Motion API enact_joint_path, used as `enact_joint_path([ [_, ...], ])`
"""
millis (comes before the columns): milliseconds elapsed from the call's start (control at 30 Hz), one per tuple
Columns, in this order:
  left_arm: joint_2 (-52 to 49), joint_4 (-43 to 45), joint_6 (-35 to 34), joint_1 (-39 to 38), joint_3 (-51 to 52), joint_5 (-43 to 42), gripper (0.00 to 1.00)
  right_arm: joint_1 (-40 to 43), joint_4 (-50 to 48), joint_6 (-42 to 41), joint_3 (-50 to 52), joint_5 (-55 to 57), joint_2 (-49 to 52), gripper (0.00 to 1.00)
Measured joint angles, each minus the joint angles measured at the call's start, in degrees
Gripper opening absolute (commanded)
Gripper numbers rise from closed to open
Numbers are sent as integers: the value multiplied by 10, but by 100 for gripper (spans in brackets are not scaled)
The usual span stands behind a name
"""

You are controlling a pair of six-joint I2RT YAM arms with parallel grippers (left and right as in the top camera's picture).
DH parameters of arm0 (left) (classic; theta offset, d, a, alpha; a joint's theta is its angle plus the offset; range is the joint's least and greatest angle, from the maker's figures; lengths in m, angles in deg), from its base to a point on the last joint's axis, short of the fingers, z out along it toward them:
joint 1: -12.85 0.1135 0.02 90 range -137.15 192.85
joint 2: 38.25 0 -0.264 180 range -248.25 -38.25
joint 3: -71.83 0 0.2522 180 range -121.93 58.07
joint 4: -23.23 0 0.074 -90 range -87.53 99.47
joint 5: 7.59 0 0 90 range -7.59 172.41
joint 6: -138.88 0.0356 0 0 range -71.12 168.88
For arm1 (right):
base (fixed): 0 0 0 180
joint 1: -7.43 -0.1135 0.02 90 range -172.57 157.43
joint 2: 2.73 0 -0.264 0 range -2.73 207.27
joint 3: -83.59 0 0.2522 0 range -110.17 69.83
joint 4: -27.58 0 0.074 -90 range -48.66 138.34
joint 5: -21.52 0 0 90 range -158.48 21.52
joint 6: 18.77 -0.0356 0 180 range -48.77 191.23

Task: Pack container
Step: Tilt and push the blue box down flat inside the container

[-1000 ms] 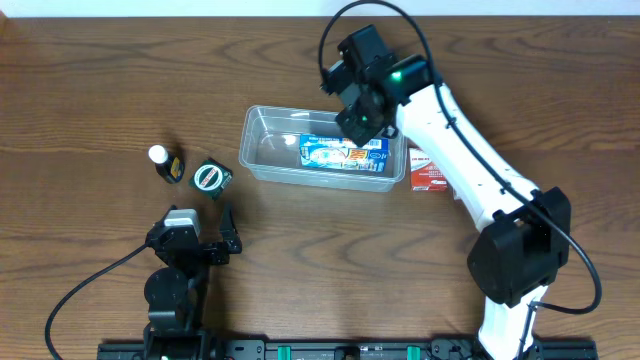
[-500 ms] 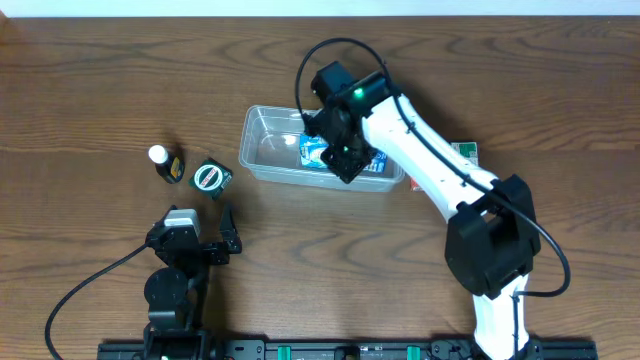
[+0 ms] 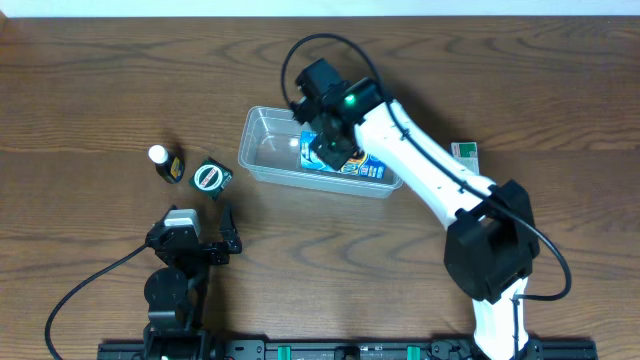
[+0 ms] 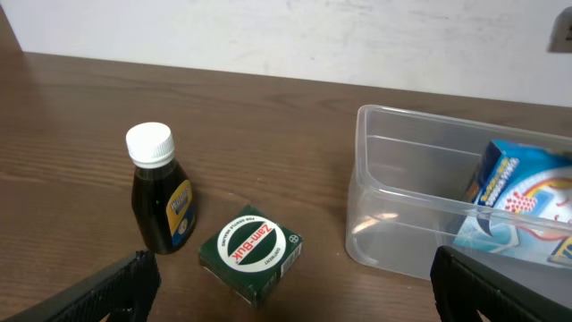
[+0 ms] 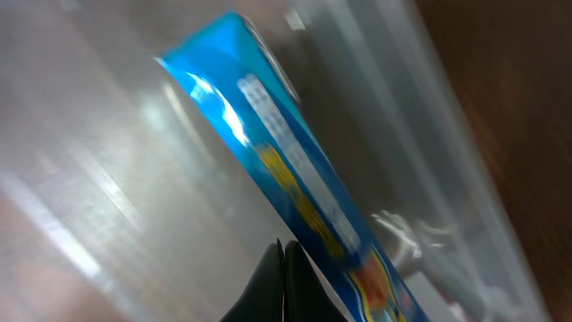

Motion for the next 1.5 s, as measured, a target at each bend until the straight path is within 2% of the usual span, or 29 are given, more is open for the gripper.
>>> enact_joint_path([
  [533,0,0,0,0,0,0,98,30,-71,-2,0,10,0,1],
  [833,0,0,0,0,0,0,98,63,-60,-12,0,4,0,1],
  [1500,0,0,0,0,0,0,98,24,-58,-28,0,-5,32,1],
])
